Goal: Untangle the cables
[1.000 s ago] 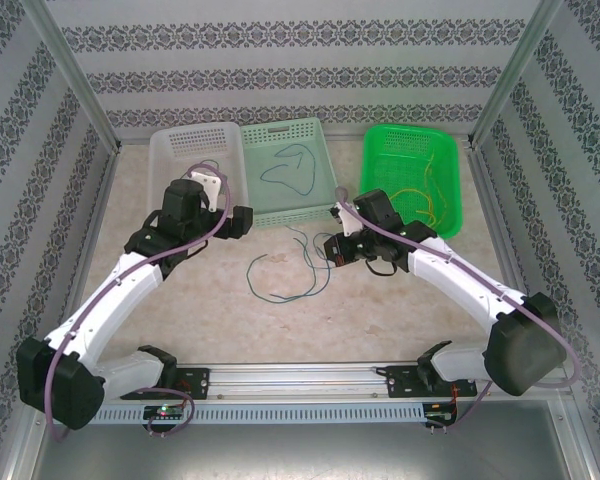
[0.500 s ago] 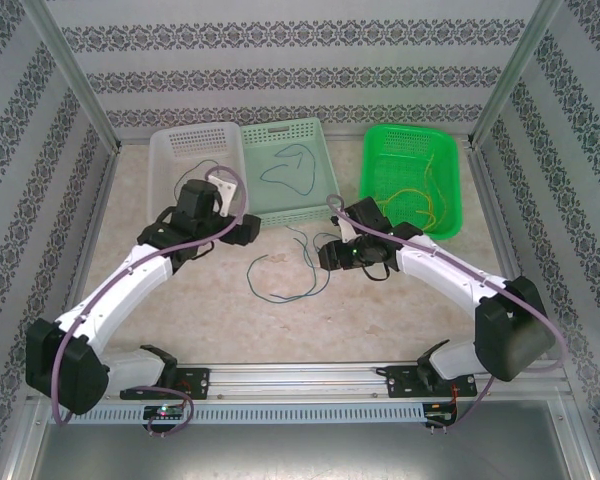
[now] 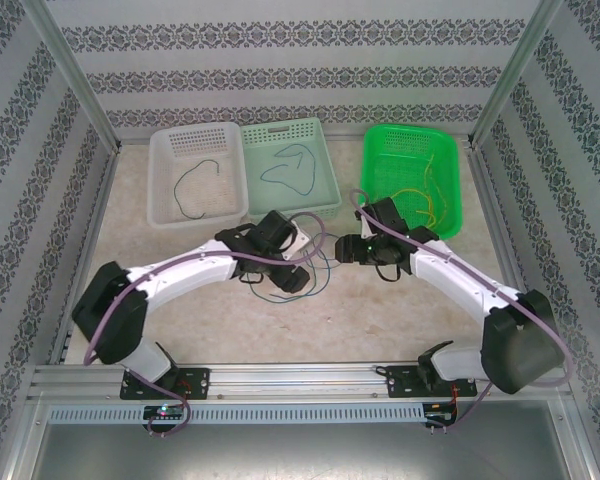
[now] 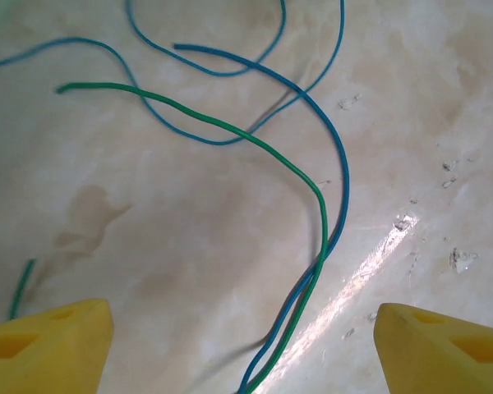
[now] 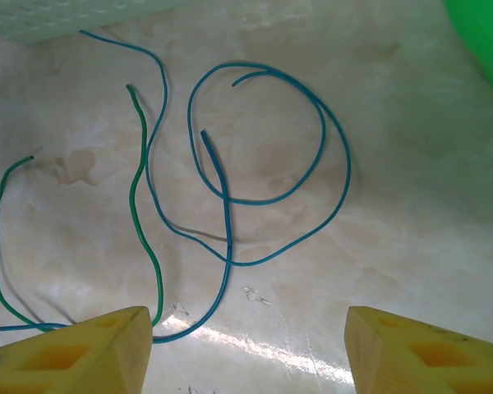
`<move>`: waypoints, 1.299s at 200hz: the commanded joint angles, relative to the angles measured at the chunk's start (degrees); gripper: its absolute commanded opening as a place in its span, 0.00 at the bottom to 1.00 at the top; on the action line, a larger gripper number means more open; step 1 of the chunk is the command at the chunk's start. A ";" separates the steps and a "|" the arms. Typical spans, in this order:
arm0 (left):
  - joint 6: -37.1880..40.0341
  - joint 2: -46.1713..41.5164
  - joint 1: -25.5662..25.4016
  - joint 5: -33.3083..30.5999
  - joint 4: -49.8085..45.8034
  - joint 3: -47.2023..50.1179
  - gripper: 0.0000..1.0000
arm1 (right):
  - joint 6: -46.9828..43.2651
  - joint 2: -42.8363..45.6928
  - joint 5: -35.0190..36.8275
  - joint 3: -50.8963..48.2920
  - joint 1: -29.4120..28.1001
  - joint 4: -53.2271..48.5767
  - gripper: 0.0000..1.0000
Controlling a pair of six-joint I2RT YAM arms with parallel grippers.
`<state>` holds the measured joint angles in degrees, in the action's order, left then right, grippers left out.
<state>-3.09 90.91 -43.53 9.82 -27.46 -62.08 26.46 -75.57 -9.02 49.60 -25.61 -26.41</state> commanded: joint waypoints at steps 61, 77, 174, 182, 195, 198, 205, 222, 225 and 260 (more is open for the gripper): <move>-9.41 15.17 -2.57 4.49 -4.92 -11.73 0.74 | 2.89 5.79 2.42 -5.35 2.84 1.32 0.67; -11.37 17.70 -2.95 4.19 -5.81 -13.49 0.70 | 2.81 6.03 2.63 -5.58 2.84 1.19 0.67; -14.96 25.48 -5.15 0.71 -10.13 -20.03 0.62 | 2.37 7.45 2.71 -7.11 4.44 2.09 0.68; -15.27 26.00 -5.29 0.11 -10.65 -20.33 0.59 | 2.41 7.62 2.69 -7.32 4.58 2.07 0.68; -15.70 26.56 -5.34 -0.97 -11.26 -20.33 0.52 | 2.46 7.96 2.72 -7.67 4.77 1.98 0.68; -15.86 26.51 -5.27 -1.29 -11.38 -20.28 0.50 | 2.38 8.10 2.69 -7.76 4.77 1.98 0.69; -15.91 26.60 -5.26 -1.87 -11.74 -20.14 0.46 | 2.33 8.36 2.73 -7.98 4.91 1.91 0.69; -15.81 26.61 -5.29 -3.16 -12.59 -19.82 0.38 | 2.31 9.05 2.71 -8.50 5.51 1.89 0.69; -15.78 26.62 -5.29 -3.30 -12.77 -19.83 0.37 | 2.36 9.12 2.75 -8.52 5.64 1.89 0.69; -14.67 27.49 -5.27 -4.42 -14.91 -20.77 0.05 | 2.54 10.16 2.42 -9.09 6.61 1.94 0.69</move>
<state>-18.11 116.66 -48.34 7.01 -36.97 -81.84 28.62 -66.76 -6.87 41.23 -19.79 -24.75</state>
